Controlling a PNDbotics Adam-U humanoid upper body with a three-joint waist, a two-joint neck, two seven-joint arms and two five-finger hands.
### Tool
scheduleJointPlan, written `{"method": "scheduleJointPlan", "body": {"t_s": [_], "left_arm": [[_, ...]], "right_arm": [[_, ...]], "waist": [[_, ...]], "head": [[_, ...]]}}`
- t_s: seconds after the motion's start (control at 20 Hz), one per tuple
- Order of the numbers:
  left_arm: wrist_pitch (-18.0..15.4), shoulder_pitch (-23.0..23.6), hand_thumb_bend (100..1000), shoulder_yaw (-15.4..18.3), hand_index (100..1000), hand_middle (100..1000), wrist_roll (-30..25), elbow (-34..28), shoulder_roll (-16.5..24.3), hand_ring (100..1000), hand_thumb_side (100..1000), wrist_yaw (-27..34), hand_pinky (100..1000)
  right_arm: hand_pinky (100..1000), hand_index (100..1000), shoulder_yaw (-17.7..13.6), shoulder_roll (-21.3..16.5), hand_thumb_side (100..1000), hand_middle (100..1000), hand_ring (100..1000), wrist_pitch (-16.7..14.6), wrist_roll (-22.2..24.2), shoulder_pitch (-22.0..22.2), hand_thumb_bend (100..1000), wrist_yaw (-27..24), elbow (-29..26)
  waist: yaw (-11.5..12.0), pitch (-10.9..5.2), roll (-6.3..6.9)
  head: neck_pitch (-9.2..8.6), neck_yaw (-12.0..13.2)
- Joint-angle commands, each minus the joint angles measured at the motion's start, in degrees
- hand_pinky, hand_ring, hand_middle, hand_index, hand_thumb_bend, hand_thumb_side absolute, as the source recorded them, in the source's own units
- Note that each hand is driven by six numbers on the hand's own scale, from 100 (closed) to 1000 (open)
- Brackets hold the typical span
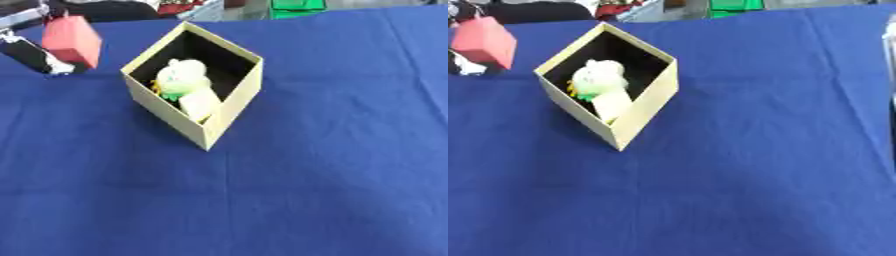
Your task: Pick up objects on the table and place them in the box.
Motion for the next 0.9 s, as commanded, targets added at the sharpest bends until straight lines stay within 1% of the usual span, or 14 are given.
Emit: {"method": "scheduleJointPlan", "body": {"t_s": [0.05,0.25,0.45,0.7,0.8,0.9], "left_arm": [[1.85,-2.39,100,-0.65,620,516,0.58,-2.69,-0.76,669,346,2.34,659],[4.07,-3.98,100,-1.74,619,519,2.84,-3.88,-4.06,664,383,3.97,655],[5.41,-4.75,100,-3.2,622,525,5.05,-4.51,-6.9,663,428,5.4,653],[5.87,-5.23,100,-4.76,633,538,6.32,-4.08,-9.43,671,444,5.68,653],[5.96,-5.23,100,-5.16,642,548,6.87,-3.41,-10.16,676,471,4.95,654],[5.81,-5.11,100,-5.43,657,564,7.65,-2.65,-10.71,684,522,4.05,659]], "right_arm": [[894,977,-0.18,-0.23,877,831,918,-0.31,0.24,-0.62,100,0.71,-1.29],[894,977,-0.16,0.21,876,831,917,-0.37,0.29,-0.51,100,0.92,-1.57],[894,977,-0.15,0.64,875,830,917,-0.41,0.31,-0.38,100,0.98,-1.94],[894,978,-0.16,0.99,876,830,917,-0.39,0.38,-0.27,100,0.95,-2.31],[894,978,-0.1,1.12,877,830,917,-0.41,0.49,-0.3,100,0.97,-2.41],[894,978,-0.07,1.18,876,830,918,-0.4,0.67,-0.34,100,1.02,-2.44]], "waist": [[0.03,-1.91,-0.02],[-0.13,-2.16,0.01],[-0.37,-2.24,0.14],[-0.69,-2.2,0.35],[-0.82,-2.19,0.38],[-0.93,-2.2,0.36]], "head": [[0.68,-0.41],[0.8,-0.55],[0.81,-0.49],[0.7,-0.3],[0.69,-0.4],[0.79,-0.85]]}}
